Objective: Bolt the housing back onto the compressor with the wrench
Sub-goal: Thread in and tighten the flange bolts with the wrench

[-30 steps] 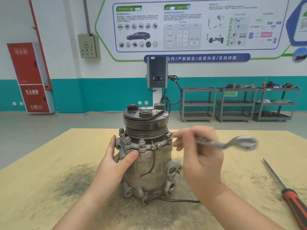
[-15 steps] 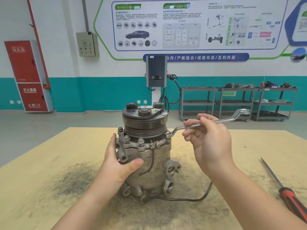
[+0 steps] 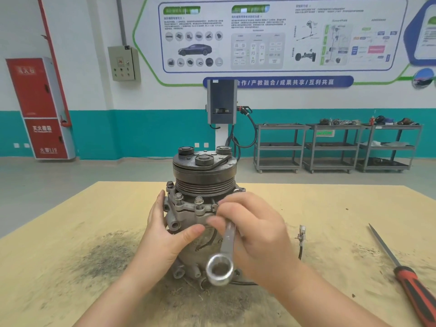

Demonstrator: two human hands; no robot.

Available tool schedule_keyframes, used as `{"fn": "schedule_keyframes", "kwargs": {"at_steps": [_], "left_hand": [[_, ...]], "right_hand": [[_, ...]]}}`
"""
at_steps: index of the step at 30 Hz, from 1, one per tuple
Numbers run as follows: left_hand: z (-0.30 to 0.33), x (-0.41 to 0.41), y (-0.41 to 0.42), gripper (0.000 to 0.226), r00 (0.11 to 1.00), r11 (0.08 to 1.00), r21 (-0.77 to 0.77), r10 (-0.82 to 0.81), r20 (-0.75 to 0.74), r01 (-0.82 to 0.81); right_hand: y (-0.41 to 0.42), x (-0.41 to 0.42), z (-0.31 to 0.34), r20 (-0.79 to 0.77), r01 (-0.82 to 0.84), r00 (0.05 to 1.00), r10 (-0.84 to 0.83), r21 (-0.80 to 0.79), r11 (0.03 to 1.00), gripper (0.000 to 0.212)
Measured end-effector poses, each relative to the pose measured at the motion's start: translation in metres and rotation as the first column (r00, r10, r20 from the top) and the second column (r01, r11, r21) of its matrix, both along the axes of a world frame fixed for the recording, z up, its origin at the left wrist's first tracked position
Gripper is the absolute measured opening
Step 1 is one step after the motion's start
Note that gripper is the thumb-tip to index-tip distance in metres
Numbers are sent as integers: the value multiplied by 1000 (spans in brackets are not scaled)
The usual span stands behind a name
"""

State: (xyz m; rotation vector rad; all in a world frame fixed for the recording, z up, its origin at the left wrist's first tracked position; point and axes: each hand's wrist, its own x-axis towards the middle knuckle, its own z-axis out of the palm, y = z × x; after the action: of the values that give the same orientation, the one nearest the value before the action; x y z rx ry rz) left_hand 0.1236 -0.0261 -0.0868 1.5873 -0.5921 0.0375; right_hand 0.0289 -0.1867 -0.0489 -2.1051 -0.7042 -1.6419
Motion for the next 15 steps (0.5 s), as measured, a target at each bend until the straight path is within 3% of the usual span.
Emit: {"fn": "schedule_keyframes", "kwargs": {"at_steps": [1,3,5,7,11,15], "left_hand": [[1,-1,0,137,1000,1000,2,-1,0,1],[2,-2,0,142,1000,1000,2,-19,-8,19],[3,-3,1,145,1000,1000,8,-25,-11,25],[4,-5,1,148,1000,1000,22,-19,-10,20],[5,-6,1,149,1000,999,47,1,-9,0],[5,-6,1,152,1000,999,47,1,-8,0]], "right_hand": [[3,-2,3,-9,-14,1000,15,43,999,23],[7,-8,15,-14,-135,989,146,298,945,16],[3,-14,31,25,-236,960,279,611,755,13],[-7,-16,44,69,-276,912,405,833,480,14],[-26,-5,47,87,-167,803,589,982,83,19],[-36,3,43,184,-109,688,702,983,-150,15]]}}
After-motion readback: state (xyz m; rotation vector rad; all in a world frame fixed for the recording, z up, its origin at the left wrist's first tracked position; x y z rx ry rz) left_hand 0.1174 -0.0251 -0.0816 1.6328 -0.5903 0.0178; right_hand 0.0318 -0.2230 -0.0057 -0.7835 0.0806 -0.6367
